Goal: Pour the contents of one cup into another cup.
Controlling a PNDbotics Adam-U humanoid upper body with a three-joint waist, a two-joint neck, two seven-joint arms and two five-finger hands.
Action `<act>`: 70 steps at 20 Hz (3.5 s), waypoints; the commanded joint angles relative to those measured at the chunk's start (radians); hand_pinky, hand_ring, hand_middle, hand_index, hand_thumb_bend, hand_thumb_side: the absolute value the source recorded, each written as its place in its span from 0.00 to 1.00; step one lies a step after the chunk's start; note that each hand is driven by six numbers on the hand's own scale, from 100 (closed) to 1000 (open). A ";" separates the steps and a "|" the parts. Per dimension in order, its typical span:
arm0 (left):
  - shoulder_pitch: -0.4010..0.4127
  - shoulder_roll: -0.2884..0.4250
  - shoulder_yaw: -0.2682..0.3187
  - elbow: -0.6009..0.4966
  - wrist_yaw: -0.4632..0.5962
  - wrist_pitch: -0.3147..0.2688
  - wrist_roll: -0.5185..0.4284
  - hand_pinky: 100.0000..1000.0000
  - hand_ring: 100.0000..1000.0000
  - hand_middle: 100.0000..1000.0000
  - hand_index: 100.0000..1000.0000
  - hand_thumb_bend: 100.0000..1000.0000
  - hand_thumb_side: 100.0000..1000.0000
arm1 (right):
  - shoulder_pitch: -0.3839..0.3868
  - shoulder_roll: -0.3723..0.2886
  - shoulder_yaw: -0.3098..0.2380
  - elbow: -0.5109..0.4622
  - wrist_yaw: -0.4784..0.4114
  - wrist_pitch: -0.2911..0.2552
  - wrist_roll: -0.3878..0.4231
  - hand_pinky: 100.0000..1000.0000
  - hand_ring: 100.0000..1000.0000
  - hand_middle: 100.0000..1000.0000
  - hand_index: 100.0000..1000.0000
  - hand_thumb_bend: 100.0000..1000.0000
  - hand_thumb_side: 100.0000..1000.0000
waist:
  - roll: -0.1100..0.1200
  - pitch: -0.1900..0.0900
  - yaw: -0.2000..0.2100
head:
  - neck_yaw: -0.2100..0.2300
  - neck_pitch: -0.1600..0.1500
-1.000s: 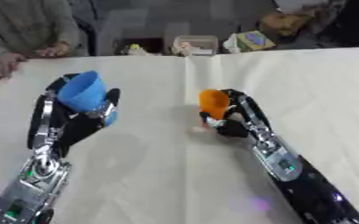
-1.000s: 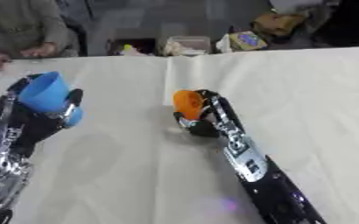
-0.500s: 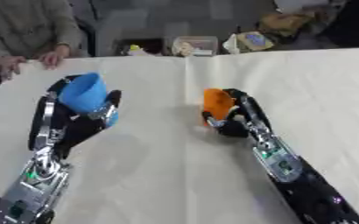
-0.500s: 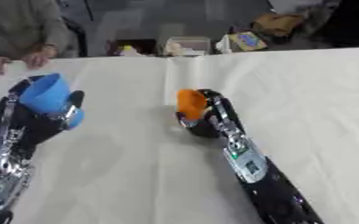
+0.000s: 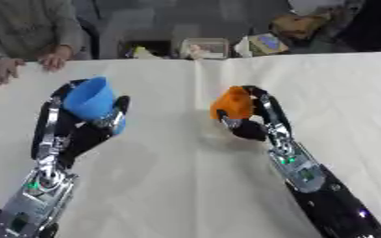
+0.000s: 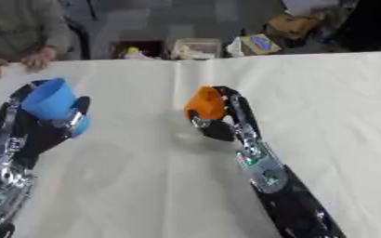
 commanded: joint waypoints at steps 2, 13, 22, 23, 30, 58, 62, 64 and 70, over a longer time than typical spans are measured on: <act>-0.005 0.030 0.015 -0.025 -0.012 0.006 -0.002 0.04 0.32 0.20 0.59 0.29 0.00 | -0.001 -0.032 0.011 -0.071 -0.019 0.011 0.022 0.27 0.36 0.13 0.36 0.00 0.00 | -0.006 -0.021 -0.005 | 0.005 -0.006; 0.004 0.043 0.018 -0.029 -0.022 0.011 -0.006 0.04 0.32 0.20 0.59 0.29 0.00 | 0.034 -0.058 0.046 -0.165 -0.017 0.026 0.094 0.26 0.36 0.13 0.37 0.00 0.00 | -0.019 -0.030 -0.016 | 0.008 -0.006; 0.012 0.061 0.018 -0.035 -0.043 0.023 -0.018 0.04 0.32 0.20 0.59 0.30 0.00 | 0.056 -0.137 0.090 -0.284 0.033 0.057 0.219 0.26 0.36 0.13 0.37 0.00 0.00 | -0.033 -0.038 -0.022 | 0.012 -0.007; 0.013 0.063 0.017 -0.035 -0.045 0.025 -0.020 0.04 0.32 0.20 0.59 0.30 0.00 | 0.058 -0.145 0.096 -0.298 0.035 0.060 0.232 0.26 0.36 0.13 0.37 0.00 0.00 | -0.035 -0.039 -0.022 | 0.012 -0.008; 0.016 0.067 0.012 -0.040 -0.051 0.034 -0.034 0.04 0.32 0.20 0.60 0.30 0.00 | 0.064 -0.170 0.126 -0.362 0.025 0.071 0.308 0.26 0.36 0.14 0.38 0.00 0.00 | -0.040 -0.044 -0.024 | 0.010 -0.013; 0.018 0.072 0.009 -0.046 -0.057 0.036 -0.039 0.04 0.32 0.21 0.60 0.31 0.00 | 0.057 -0.166 0.164 -0.402 0.012 0.073 0.377 0.27 0.37 0.15 0.39 0.00 0.00 | -0.047 -0.048 -0.022 | 0.010 -0.019; 0.018 0.076 0.007 -0.049 -0.060 0.042 -0.044 0.04 0.32 0.21 0.60 0.32 0.00 | 0.046 -0.170 0.182 -0.399 0.027 0.072 0.416 0.27 0.37 0.15 0.40 0.00 0.00 | -0.048 -0.049 -0.021 | 0.008 -0.021; 0.018 0.078 0.004 -0.050 -0.061 0.046 -0.049 0.04 0.32 0.21 0.60 0.32 0.00 | 0.037 -0.172 0.194 -0.394 0.038 0.072 0.445 0.27 0.38 0.15 0.40 0.00 0.00 | -0.048 -0.050 -0.019 | 0.007 -0.022; 0.012 0.086 -0.002 -0.060 -0.075 0.064 -0.071 0.03 0.32 0.21 0.60 0.32 0.00 | 0.000 -0.178 0.239 -0.371 0.076 0.059 0.550 0.29 0.38 0.15 0.40 0.01 0.00 | -0.050 -0.051 -0.015 | 0.003 -0.022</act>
